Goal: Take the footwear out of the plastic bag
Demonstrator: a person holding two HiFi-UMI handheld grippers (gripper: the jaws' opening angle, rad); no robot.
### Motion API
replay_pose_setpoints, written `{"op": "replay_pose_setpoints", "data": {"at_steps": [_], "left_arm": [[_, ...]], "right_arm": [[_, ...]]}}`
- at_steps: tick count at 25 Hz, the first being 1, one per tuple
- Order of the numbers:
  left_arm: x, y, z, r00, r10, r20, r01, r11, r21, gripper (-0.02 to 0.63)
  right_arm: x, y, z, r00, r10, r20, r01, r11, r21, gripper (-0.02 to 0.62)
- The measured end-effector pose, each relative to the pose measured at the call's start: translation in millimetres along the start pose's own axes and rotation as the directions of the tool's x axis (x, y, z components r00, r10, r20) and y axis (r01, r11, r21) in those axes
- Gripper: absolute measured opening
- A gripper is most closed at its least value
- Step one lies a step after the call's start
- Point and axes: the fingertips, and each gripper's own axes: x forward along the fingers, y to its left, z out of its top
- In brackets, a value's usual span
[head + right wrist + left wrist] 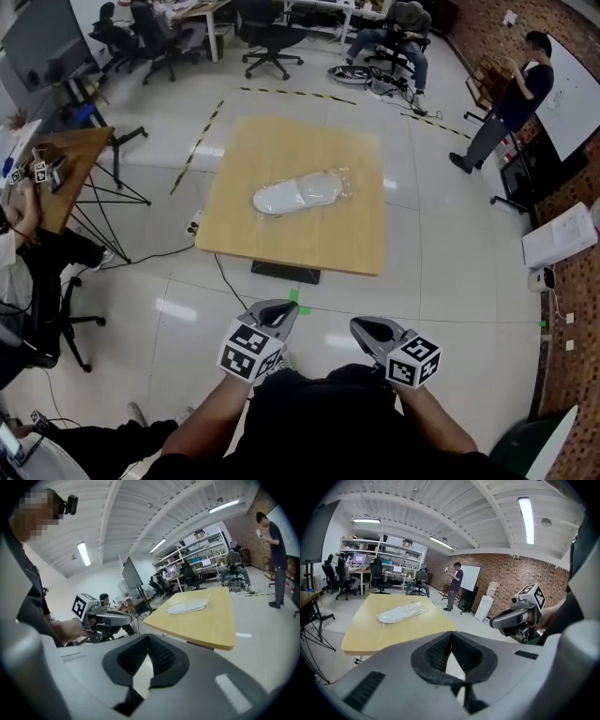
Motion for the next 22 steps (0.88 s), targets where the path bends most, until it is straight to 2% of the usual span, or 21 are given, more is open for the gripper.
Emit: {"op": "replay_pose_setpoints", "data": {"at_steps": [7, 11, 14, 18, 20, 22], "left_arm": [[48, 48, 21, 0.998, 0.0, -0.056, -0.001, 1.0, -0.007, 0.008], [84, 79, 33, 0.994, 0.058, -0.091, -0.059, 0.998, -0.015, 0.008], [107, 101, 36, 0.981, 0.126, -0.147, -0.131, 0.991, -0.026, 0.008], [130, 143, 44, 0.951, 0.244, -0.191, -0.259, 0.964, -0.06, 0.008], [132, 169, 40, 0.918, 0.325, -0.228, -0.345, 0.937, -0.051, 0.008], [128, 197, 28, 0.87, 0.407, -0.279, -0.43, 0.903, -0.023, 0.009]], "right_arm": [[30, -57, 33, 1.0, 0.004, -0.008, -0.004, 1.0, 0.031, 0.002], [53, -105, 51, 0.999, 0.046, -0.014, -0.045, 0.998, 0.049, 0.003], [69, -137, 73, 0.994, 0.111, -0.017, -0.109, 0.992, 0.066, 0.003], [94, -167, 102, 0.975, 0.218, -0.044, -0.217, 0.976, 0.029, 0.003], [107, -177, 107, 0.963, 0.262, -0.061, -0.261, 0.965, 0.015, 0.002], [120, -187, 107, 0.956, 0.283, -0.075, -0.283, 0.959, 0.013, 0.002]]}}
